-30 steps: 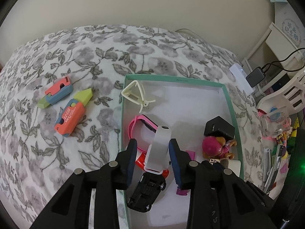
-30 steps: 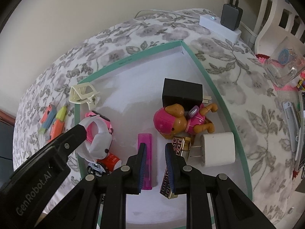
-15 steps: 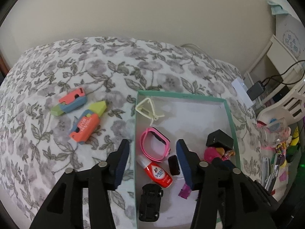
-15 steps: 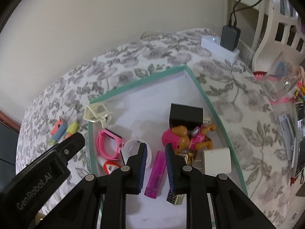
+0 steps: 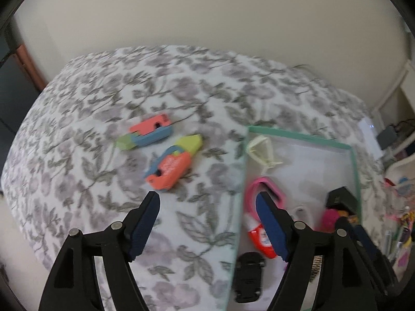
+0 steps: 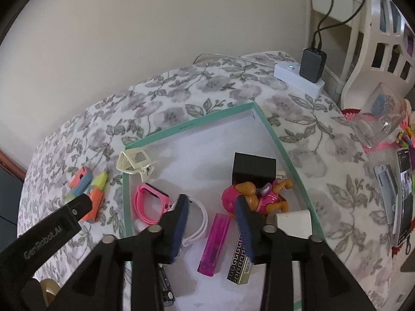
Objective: Organize rigid objects
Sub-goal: 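Move both tools back toward the two carrot knife toys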
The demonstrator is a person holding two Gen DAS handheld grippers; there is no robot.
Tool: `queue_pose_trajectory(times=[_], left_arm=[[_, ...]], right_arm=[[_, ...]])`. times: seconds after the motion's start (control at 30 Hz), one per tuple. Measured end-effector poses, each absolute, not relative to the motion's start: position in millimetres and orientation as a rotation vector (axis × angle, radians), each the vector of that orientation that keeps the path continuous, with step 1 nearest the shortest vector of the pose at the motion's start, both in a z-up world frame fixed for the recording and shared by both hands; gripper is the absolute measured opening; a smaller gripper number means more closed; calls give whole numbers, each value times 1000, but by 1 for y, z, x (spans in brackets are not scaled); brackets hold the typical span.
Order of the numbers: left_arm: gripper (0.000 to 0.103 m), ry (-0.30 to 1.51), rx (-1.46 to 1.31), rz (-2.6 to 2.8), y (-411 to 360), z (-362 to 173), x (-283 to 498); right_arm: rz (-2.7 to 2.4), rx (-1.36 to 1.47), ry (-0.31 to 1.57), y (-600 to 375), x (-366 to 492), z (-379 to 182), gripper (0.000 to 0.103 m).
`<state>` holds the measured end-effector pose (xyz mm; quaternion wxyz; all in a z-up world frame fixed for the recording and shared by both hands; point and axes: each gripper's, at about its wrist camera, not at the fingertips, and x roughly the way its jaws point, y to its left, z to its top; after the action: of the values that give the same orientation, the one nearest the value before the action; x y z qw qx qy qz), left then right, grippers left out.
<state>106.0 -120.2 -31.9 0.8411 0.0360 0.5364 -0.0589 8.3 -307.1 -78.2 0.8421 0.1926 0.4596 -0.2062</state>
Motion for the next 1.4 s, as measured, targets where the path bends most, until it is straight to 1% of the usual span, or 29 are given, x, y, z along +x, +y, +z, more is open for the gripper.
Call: queue_pose_trajectory(times=[0.03,0.07,0.1,0.2,0.3,0.37,0.4,0.43,0.57,0.63,0.7,1.0,1.4], left_arm=[[81,1143,73,-111,-118,-34,107],[87,1159,64,-91,-113,-37,109],[98,1169,55,-77,-110,-39,110],[99,1186,44,-36,-101,-44,114],[99,1195,40,-14,-95,-47,115],[99,1205,36,2,-92,-50,116],[99,1211,35,7,-90,-51,116],[99,1218,33,12,-89,-53,117],[99,1248,10,21,-85,-59,118],[99,1254,11,29,-83,-60,119],[99,1254,17,35,-83,-61,119],[99,1241,4,31,-80,-60,120],[99,1226,-38,46,-65,-55,124]], right_arm=[[-434,398,972,-305,9,-78,57],[-432,390,973,-304,10,-78,59],[-432,382,974,-302,10,-79,61],[-422,349,994,-296,14,-83,66],[-412,328,1013,-291,17,-88,67],[-409,321,1017,-290,18,-90,72],[-409,320,1016,-289,18,-91,79],[-408,320,1016,-289,18,-91,83],[-404,332,1025,-289,19,-94,86],[-407,334,1029,-289,20,-96,95],[-409,333,1028,-289,20,-96,100],[-413,330,1036,-288,21,-100,103],[-399,284,1050,-277,25,-101,103]])
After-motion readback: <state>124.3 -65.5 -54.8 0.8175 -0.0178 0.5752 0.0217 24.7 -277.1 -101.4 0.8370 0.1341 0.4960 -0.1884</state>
